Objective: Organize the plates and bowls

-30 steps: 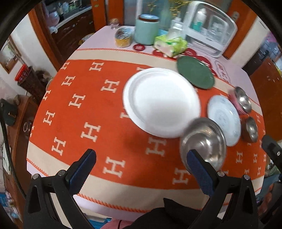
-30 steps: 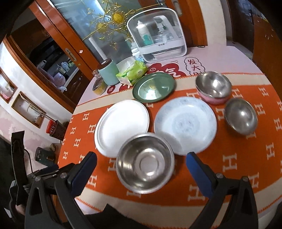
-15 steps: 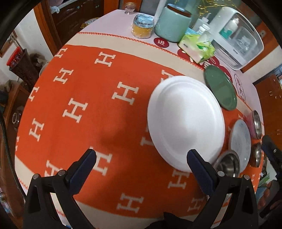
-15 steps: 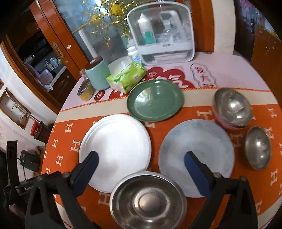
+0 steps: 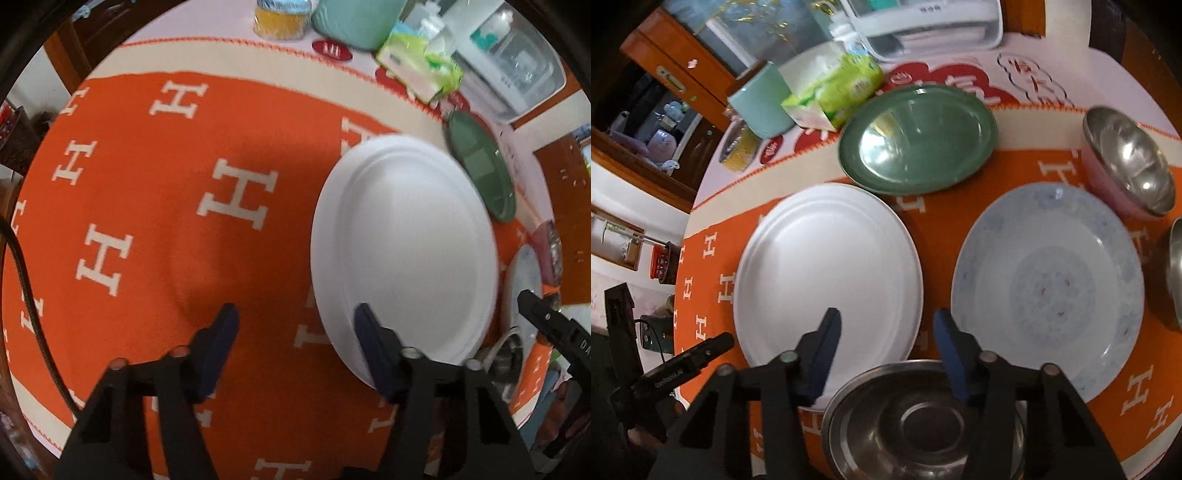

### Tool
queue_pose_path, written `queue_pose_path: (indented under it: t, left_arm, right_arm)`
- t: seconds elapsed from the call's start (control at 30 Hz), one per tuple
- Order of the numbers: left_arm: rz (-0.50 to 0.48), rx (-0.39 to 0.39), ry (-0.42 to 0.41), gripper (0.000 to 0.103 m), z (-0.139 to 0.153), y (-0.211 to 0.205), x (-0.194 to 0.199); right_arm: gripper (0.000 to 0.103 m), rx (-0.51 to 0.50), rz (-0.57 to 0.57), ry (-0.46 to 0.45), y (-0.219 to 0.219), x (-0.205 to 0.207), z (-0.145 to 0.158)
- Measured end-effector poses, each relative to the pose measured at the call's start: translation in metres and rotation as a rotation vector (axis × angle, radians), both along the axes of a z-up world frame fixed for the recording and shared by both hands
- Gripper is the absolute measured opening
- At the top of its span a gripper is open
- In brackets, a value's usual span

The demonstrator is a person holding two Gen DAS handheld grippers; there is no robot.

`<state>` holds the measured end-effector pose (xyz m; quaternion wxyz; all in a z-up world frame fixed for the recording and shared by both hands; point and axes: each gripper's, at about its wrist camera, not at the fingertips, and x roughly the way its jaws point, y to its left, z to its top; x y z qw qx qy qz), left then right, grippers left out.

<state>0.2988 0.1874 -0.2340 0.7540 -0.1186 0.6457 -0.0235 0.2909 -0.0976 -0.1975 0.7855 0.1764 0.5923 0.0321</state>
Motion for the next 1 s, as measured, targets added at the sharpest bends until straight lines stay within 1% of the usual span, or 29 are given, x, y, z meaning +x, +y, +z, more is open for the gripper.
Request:
queue_pose_path:
  t: [0.07,0.13,0.3,0.37,0.47,0.53,0.57,0.73,1.0]
  left_arm:
    - [-0.006,-0.023,0.010,0.052,-0.006,-0.002,0.002]
    - [-0.008,-0.035,0.011,0.051,-0.009,-0.004,0.003]
    - [-0.020,-0.048,0.021,0.047,-0.013,-0.009,0.006]
    - [-0.028,-0.045,0.016,0.045,-0.014,-0.012,0.007]
    - [-0.036,-0.035,0.012,0.045,-0.014,-0.013,0.007]
    - [-0.042,-0.025,0.011,0.045,-0.015,-0.019,0.012]
    - [-0.047,-0.020,0.009,0.045,-0.014,-0.020,0.012]
    - [-0.071,0.010,-0.005,0.045,-0.014,-0.029,0.017]
    - [-0.087,0.031,-0.024,0.044,-0.014,-0.035,0.019]
  right_arm:
    - [0.040,0.009,-0.007,0.024,-0.001,0.002,-0.006]
    - [0.033,0.009,-0.013,0.044,-0.001,0.002,-0.012]
    - [0.027,0.021,-0.024,0.088,-0.002,0.007,-0.024]
    - [0.026,0.017,-0.027,0.097,-0.003,0.009,-0.027]
    - [0.026,0.026,-0.043,0.106,-0.006,0.012,-0.032]
    - [0.023,0.033,-0.047,0.109,-0.008,0.014,-0.034]
    - [0.023,0.034,-0.045,0.109,-0.008,0.015,-0.034]
    - [0.022,0.030,-0.041,0.124,-0.004,0.020,-0.041]
    - [0.022,0.050,-0.062,0.139,-0.003,0.023,-0.048]
